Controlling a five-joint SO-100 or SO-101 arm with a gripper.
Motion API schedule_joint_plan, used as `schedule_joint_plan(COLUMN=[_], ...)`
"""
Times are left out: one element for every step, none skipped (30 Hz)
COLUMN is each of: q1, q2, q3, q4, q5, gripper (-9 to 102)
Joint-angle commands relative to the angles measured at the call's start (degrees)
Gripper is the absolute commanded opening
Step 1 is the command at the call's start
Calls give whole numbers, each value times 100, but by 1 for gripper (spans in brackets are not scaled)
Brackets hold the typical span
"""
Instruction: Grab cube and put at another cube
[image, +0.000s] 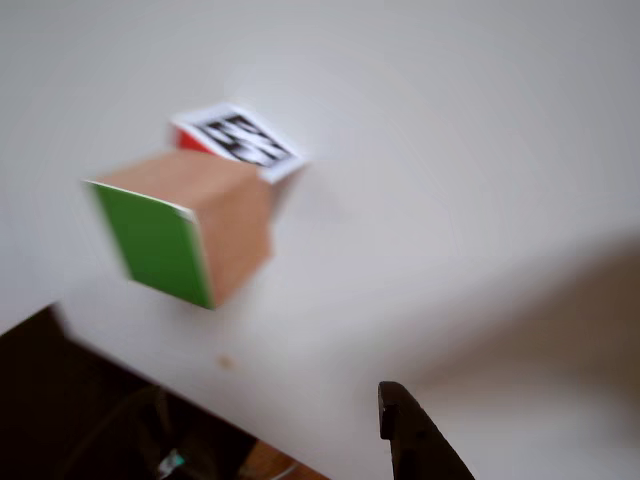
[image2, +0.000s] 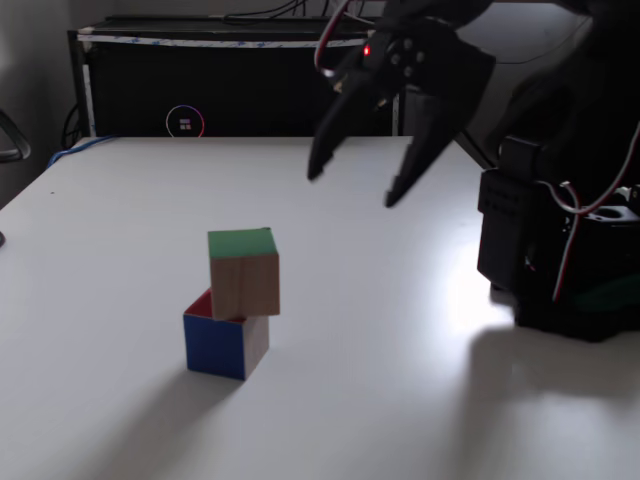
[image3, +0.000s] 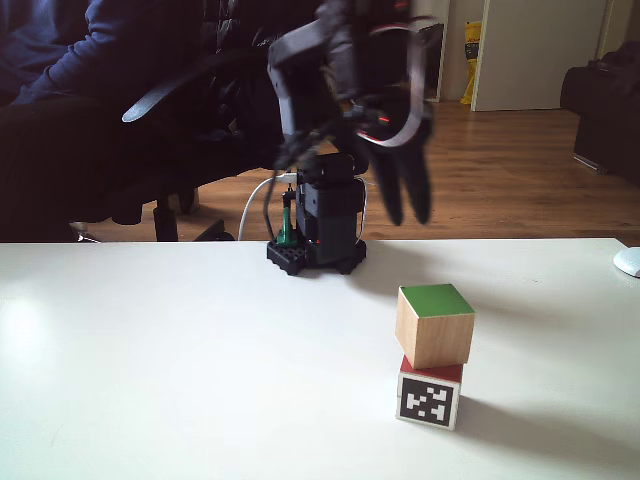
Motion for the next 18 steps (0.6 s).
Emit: schedule_joint_plan(q1=[650,809,949,1072,1178,1283,1371,1477,1564,1635,1688,1723,1740,1758,1767,1784,1793,1819], q2=[237,114,-18,-97,-123,-114,-62,-18,35,79,132,141,141,123,114,132,149,185], q3=[413,475,554,677,835,1028,1213,1389,1547,1688,1837,1934,2021,2092,2180,2294,2408,2531], q4=[-598,-756,-949,-1187,-1433,-1679,-1881,-2065,-2215,-2355,-2487,-2566,-2637,-2681,-2751,-2848,-2936,-3032], q5=[-519,-624,-712,-800,-844,-879,-914,-914,-888,-888,-888,-905,-940,-967,-984,-1002,-1002,-1002], gripper=[29,28,25,22,18,15,11,6,2,1,0,0,0,0,0,0,0,0])
